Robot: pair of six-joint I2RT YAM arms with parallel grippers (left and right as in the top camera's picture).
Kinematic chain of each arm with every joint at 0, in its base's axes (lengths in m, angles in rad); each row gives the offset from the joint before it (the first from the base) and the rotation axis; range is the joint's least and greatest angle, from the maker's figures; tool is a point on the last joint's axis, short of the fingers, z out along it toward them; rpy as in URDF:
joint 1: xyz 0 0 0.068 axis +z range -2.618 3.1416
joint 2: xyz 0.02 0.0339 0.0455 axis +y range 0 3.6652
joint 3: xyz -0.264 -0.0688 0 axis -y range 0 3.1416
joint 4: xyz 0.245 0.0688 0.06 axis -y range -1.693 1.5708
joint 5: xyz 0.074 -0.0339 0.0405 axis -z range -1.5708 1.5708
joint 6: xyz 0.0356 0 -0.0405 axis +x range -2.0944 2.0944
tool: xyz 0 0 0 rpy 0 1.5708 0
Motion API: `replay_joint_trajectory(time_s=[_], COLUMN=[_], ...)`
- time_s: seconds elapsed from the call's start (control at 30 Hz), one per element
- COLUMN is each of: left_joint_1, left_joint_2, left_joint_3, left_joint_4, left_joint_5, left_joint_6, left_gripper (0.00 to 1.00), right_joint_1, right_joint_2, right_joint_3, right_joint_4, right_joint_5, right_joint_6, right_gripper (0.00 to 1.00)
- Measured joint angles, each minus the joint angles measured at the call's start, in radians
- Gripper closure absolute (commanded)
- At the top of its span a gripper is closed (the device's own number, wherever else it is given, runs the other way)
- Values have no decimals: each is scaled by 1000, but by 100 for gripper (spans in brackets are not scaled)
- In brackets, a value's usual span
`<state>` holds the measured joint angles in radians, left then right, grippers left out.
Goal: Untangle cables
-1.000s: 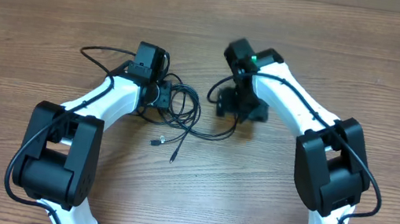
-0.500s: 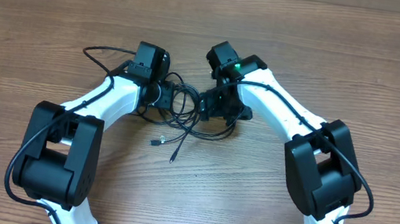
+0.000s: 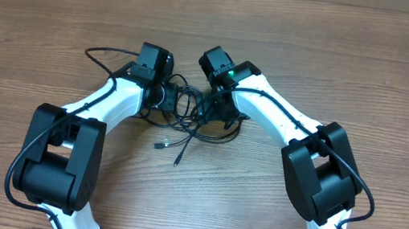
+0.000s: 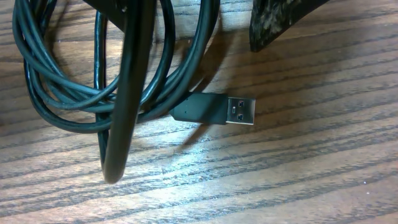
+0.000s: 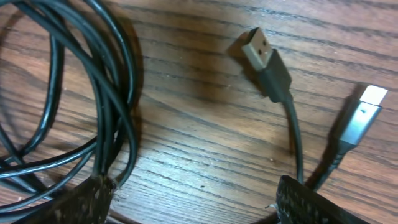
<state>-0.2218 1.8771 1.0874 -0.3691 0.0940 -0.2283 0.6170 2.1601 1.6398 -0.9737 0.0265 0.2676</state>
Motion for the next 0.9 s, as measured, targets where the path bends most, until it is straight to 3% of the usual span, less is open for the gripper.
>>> replay_joint_trajectory(time_s=[0.9], left_joint_1=[0], left_joint_2=[0], left_joint_3=[0], left_joint_4=[3], left_joint_5=[0], left_joint_6=[0], left_gripper=[50], right_joint_1=[6], right_joint_2=[-1], right_joint_3=[-93], right_joint_4=[217], right_joint_5=[77], right_joint_6=[132], right_gripper=[18])
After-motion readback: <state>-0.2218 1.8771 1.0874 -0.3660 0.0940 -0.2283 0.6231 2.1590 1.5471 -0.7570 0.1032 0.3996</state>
